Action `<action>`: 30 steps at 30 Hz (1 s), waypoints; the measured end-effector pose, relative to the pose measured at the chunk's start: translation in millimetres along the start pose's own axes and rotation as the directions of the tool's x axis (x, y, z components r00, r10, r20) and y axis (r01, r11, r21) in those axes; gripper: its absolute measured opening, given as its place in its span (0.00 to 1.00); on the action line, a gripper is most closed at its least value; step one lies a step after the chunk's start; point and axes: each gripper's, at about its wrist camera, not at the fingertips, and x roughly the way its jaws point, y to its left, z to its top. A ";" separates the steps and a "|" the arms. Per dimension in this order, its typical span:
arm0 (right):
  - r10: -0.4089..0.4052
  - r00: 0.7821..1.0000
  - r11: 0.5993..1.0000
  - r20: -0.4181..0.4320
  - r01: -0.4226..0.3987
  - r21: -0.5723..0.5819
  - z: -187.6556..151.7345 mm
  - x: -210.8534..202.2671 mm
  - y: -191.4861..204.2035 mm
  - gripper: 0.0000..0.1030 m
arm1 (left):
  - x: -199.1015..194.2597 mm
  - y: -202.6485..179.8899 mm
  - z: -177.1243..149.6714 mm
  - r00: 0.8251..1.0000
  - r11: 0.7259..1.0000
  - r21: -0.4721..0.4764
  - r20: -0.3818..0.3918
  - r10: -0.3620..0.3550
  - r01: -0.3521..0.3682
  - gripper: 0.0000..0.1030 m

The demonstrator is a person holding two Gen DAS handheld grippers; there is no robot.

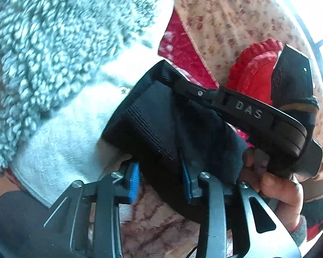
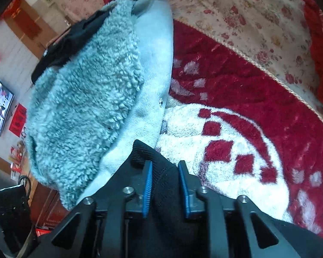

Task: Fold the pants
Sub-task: 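Lift the held end with both grippers and fold it over the waistband half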

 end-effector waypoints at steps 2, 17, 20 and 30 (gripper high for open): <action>0.017 1.000 1.000 0.022 -0.017 0.012 -0.5 -12.0 0.2 0.18 | -7.8 -8.4 -0.3 0.999 0.999 0.037 0.038 -0.011 0.009 0.19; -0.042 0.956 0.955 0.289 -0.047 0.294 -46.9 -214.4 -29.2 0.62 | -21.4 -135.9 -72.8 0.986 0.845 0.534 0.145 -0.089 -0.002 0.16; -0.032 0.972 0.945 0.232 -0.046 0.324 -61.7 -209.2 -30.5 0.62 | -19.6 -141.3 -89.1 0.987 0.829 0.559 0.144 -0.072 -0.021 0.16; -0.023 0.994 0.936 0.108 -0.017 0.351 -100.3 -157.2 -36.9 0.19 | -34.8 -136.1 -100.9 0.994 0.794 0.609 0.079 -0.070 0.008 0.20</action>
